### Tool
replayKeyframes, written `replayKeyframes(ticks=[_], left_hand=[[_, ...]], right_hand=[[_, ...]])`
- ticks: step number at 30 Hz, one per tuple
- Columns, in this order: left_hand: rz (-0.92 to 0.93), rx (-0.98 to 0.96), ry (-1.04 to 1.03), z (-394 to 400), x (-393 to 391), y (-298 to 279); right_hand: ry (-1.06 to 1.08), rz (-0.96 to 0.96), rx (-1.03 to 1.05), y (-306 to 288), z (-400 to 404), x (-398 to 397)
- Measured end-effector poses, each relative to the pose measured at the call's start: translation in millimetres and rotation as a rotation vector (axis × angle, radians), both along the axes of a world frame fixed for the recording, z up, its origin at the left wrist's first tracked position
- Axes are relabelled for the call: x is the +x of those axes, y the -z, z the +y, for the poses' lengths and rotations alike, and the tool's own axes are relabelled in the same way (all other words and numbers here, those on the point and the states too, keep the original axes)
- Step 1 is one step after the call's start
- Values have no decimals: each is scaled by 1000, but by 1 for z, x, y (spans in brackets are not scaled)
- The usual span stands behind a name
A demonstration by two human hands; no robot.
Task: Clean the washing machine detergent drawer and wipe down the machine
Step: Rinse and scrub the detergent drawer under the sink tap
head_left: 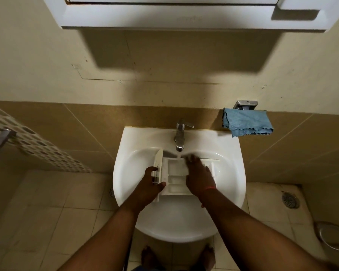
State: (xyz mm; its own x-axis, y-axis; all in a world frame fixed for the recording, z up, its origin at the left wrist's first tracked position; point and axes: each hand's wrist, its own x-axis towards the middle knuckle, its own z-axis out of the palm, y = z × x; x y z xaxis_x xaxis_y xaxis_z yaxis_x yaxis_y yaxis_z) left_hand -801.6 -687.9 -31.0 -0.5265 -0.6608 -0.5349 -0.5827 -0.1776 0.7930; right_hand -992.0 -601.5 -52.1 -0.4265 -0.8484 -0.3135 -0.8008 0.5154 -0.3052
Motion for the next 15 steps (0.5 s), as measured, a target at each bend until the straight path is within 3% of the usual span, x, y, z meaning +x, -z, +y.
replayKeyframes(ticks=[2, 4, 9, 10, 13, 15], left_hand=[[10, 18, -8, 0, 0, 0], [12, 21, -10, 0, 0, 0], [20, -2, -25, 2, 0, -1], [21, -1, -31, 3, 0, -2], [14, -6, -39, 3, 0, -3], [11, -13, -36, 4, -1, -3]], right_hand=[[179, -18, 53, -1, 7, -9], [168, 8, 53, -4, 1, -6], [-321, 8, -66, -5, -18, 15], [-288, 18, -56, -3, -17, 11], [93, 26, 36, -2, -7, -3], [74, 53, 55, -6, -12, 5]])
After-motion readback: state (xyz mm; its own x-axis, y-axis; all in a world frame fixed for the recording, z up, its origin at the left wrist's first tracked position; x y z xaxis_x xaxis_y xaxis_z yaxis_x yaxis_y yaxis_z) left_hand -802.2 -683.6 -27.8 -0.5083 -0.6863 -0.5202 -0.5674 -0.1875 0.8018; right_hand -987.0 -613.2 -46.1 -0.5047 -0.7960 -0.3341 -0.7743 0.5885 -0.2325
